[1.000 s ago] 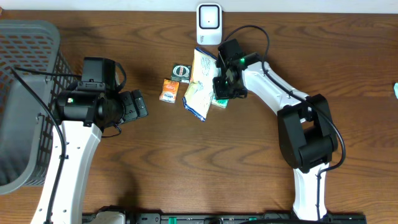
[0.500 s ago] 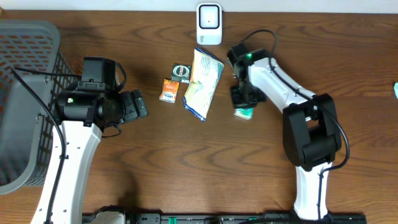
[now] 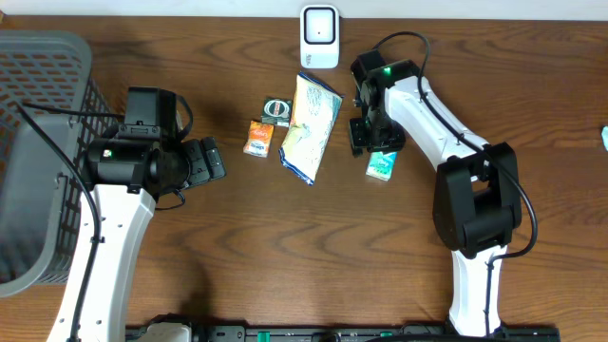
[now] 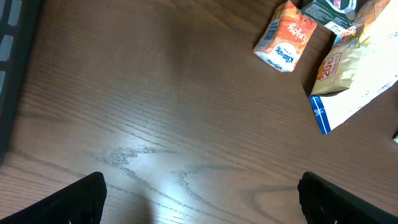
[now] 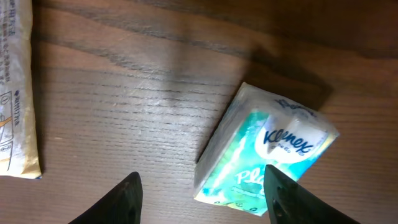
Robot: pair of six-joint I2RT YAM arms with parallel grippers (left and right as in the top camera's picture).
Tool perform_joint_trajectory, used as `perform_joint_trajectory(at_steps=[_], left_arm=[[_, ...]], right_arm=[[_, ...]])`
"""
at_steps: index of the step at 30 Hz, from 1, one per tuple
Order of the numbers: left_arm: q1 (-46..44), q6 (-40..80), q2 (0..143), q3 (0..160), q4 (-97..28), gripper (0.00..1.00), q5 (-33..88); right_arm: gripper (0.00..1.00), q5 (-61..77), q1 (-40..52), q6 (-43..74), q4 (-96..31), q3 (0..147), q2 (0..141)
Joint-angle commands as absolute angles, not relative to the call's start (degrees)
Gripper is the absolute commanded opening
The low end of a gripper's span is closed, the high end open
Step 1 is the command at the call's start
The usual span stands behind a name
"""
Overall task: Scan the item barcode
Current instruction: 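Grasp the mint-green Kleenex tissue pack with the right gripper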
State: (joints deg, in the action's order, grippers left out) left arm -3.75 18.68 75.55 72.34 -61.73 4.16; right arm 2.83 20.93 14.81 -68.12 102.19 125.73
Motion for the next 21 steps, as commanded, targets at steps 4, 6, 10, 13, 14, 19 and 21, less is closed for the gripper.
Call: perform_joint_trajectory(at_steps=[4,6,10,13,14,19,21], left_arm=[[-3.4,19.2,75.5,72.4,-62.0,0.98,4.0],[-3.4,19.2,75.5,72.4,-62.0,0.98,4.0],[-3.4,19.2,75.5,72.4,-62.0,0.98,4.0],[-3.4,19.2,75.5,72.4,-62.0,0.98,4.0],[-3.4,19.2,75.5,72.4,-62.0,0.98,4.0],[-3.4,19.2,75.5,72.4,-62.0,0.98,4.0],[-3.4,19.2,75.5,72.4,-62.0,0.98,4.0]], right_arm=[[0.54,-1.2,22.4,15.8,-68.4,102.0,126.2],[0.52,-1.6,22.8,16.9,-68.1,101.2,126.2],[0.53,-4.9,23.7,18.6,-67.3,99.5,126.2],[0.55,-10.4,24.4,21.4,-66.8,97.7,126.2],[0.55,-11.6,24.5,21.9,-66.5,97.1,126.3],[0.49,-12.1,24.6,22.3,-64.1,94.8,126.2],[0.44,-12.1,24.6,22.3,-63.5,94.4,126.2]])
